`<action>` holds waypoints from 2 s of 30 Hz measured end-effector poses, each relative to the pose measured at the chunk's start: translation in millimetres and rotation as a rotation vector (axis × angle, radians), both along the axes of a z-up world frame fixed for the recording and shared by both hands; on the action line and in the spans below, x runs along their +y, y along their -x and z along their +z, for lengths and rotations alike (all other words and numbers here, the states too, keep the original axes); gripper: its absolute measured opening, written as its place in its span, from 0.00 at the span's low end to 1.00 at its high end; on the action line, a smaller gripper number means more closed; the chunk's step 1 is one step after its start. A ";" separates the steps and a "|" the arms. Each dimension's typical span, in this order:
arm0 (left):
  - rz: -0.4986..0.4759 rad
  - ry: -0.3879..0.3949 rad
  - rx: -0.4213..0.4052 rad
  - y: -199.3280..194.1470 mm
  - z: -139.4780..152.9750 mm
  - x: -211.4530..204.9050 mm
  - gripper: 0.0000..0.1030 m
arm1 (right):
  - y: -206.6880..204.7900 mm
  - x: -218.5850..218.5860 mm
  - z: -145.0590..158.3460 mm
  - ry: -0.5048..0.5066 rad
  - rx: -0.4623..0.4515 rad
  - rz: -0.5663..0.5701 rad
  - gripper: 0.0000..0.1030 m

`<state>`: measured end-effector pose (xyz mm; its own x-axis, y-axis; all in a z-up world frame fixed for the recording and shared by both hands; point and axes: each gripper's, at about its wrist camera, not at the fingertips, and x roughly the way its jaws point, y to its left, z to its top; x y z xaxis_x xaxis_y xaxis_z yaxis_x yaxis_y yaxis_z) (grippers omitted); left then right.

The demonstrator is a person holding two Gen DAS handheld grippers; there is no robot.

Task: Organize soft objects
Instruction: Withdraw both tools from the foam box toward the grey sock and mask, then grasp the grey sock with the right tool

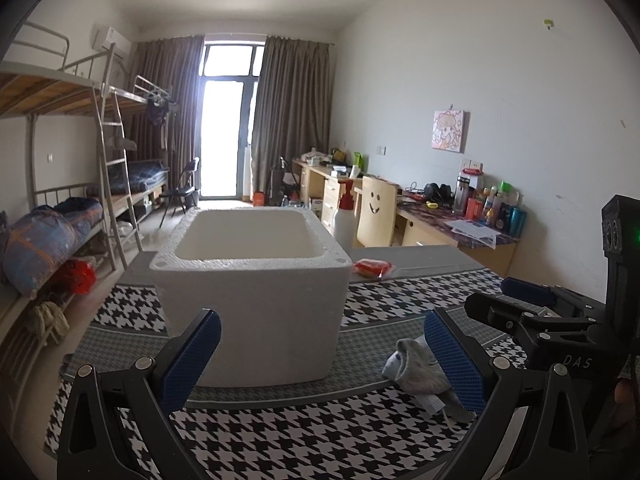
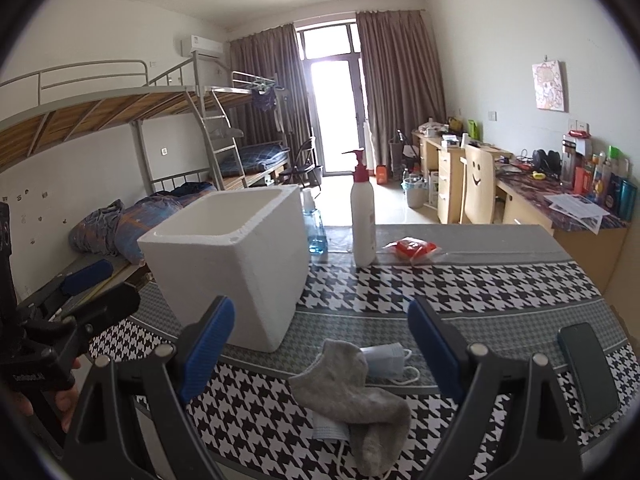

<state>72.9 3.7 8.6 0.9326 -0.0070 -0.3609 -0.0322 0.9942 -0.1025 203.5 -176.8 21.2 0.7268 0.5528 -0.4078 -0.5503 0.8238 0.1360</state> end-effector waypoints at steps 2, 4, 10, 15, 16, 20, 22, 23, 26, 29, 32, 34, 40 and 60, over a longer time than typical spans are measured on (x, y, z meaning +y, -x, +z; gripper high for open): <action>-0.003 0.000 0.008 -1.6 -2.3 -2.1 0.99 | 0.2 -0.7 -0.3 0.003 -0.004 -0.005 0.88; -0.008 -0.002 0.011 -2.1 -2.9 -3.3 0.99 | -0.1 -2.2 -0.9 0.001 -0.002 -0.012 0.88; -0.021 -0.004 0.022 -5.4 -7.3 -5.5 0.99 | -3.8 -5.4 -8.3 0.003 0.020 -0.024 0.88; -0.039 0.007 0.038 -9.7 -15.2 -7.7 0.99 | -3.8 -10.4 -15.6 0.012 0.029 -0.035 0.88; -0.045 0.011 0.046 -11.3 -17.4 -8.8 0.99 | -3.9 -11.6 -17.0 0.015 0.030 -0.040 0.88; -0.059 0.014 0.058 -15.3 -21.2 -12.2 0.99 | -6.3 -14.2 -22.2 0.022 0.040 -0.048 0.88; -0.055 0.018 0.053 -15.8 -21.4 -11.4 0.99 | -9.3 -17.9 -25.5 0.006 0.059 -0.052 0.88; -0.052 0.020 0.050 -16.3 -22.0 -11.7 0.99 | -10.2 -19.4 -26.2 -0.005 0.066 -0.055 0.88; -0.045 0.016 0.053 -19.7 -25.7 -12.9 0.99 | -13.7 -21.4 -30.5 -0.017 0.091 -0.036 0.88; -0.053 0.024 0.073 -25.4 -31.4 -14.2 0.99 | -13.6 -19.7 -34.2 0.005 0.084 -0.033 0.88; -0.064 0.027 0.085 -29.3 -35.7 -15.7 0.99 | -15.3 -18.9 -38.8 0.007 0.096 -0.029 0.88; -0.075 0.024 0.090 -31.4 -38.8 -16.8 0.99 | -16.1 -18.3 -43.0 0.010 0.106 -0.030 0.88; -0.075 0.035 0.120 -39.5 -48.6 -14.8 0.99 | -19.7 -16.4 -54.1 0.033 0.129 -0.035 0.88; -0.079 0.042 0.155 -50.1 -60.6 -12.7 0.99 | -32.0 -5.5 -89.1 0.084 0.252 -0.020 0.64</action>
